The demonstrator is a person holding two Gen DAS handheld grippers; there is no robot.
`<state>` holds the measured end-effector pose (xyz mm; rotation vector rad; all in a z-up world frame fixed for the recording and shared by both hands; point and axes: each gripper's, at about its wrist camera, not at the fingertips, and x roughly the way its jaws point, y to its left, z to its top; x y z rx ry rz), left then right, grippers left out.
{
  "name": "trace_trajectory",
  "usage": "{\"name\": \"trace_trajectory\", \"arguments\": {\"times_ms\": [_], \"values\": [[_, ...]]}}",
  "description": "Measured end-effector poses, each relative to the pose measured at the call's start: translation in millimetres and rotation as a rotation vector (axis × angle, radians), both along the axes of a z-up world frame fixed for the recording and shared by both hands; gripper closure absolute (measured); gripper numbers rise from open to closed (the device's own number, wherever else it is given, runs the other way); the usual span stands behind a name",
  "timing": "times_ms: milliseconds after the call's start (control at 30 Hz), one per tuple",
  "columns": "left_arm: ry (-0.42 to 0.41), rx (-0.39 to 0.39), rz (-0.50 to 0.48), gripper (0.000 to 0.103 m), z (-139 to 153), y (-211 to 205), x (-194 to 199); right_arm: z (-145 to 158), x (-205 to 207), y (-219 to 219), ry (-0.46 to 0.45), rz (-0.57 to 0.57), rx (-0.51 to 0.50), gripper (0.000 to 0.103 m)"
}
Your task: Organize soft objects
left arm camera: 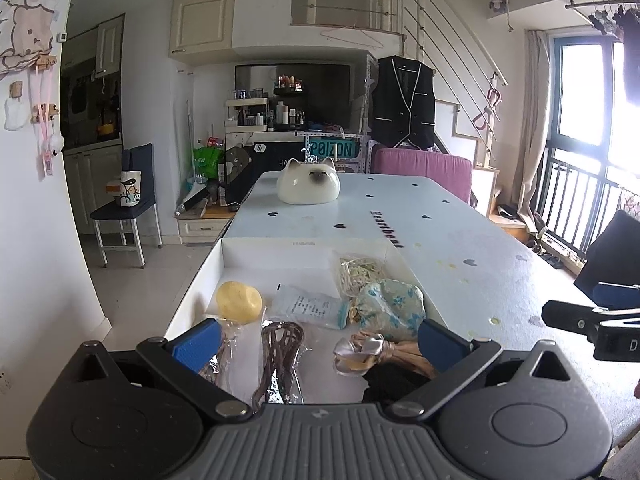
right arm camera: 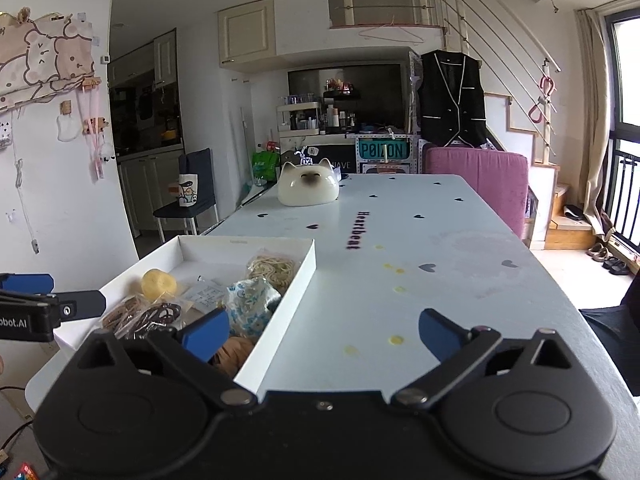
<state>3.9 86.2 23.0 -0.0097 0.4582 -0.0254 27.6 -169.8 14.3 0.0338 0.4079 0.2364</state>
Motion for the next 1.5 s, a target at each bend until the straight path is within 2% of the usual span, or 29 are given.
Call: {"name": "trace_trajectory", "arguments": {"times_ms": [1500], "values": [[-0.007,0.003,-0.022,0.0,-6.5,-8.0,-8.6,0.0,-12.5,-1.7,-0.024,-0.017,-0.026,0.0]]}}
